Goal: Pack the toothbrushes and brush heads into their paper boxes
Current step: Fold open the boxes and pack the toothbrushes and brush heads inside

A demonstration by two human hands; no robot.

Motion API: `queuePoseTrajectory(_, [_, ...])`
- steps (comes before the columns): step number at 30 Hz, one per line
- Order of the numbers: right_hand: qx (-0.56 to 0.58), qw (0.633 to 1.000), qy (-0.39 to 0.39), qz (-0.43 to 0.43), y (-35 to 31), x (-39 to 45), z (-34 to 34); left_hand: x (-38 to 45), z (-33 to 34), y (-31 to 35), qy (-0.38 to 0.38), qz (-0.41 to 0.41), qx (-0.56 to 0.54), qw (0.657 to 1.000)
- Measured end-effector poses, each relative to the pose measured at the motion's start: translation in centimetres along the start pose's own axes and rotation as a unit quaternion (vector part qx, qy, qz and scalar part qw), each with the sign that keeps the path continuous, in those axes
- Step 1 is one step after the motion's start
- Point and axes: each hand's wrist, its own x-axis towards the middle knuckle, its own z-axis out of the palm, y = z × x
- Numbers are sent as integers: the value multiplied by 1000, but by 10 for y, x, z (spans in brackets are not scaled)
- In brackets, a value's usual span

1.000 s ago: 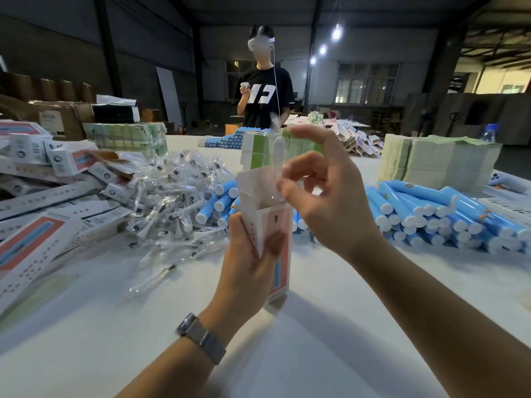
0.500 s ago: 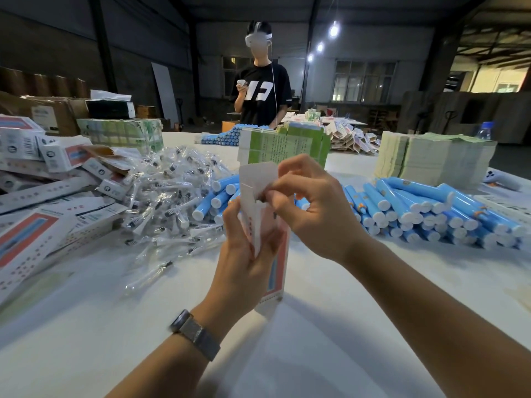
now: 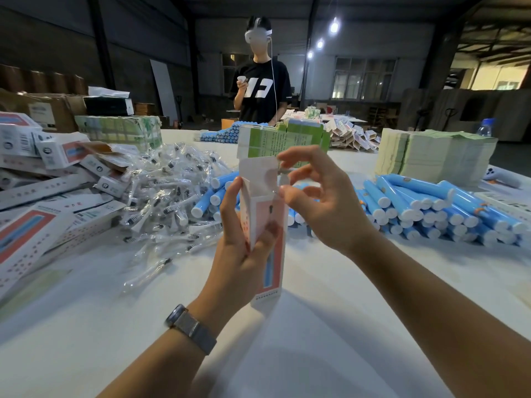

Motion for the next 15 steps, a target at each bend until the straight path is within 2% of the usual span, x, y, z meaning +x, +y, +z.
queuePoseTrajectory(2, [90, 994, -12, 55, 4, -2, 4, 0, -2, 0, 2, 1, -17, 1000])
queuePoseTrajectory(4, [115, 990, -31, 75, 9, -4, 4, 0, -2, 0, 3, 3, -28, 1000])
queuePoseTrajectory(10, [150, 983, -88, 54, 14, -6, 0, -2, 0, 2, 6, 16, -42, 999])
queuePoseTrajectory(15, [170, 980, -88, 47, 11, -4, -1, -3, 1, 4, 10, 20, -25, 999])
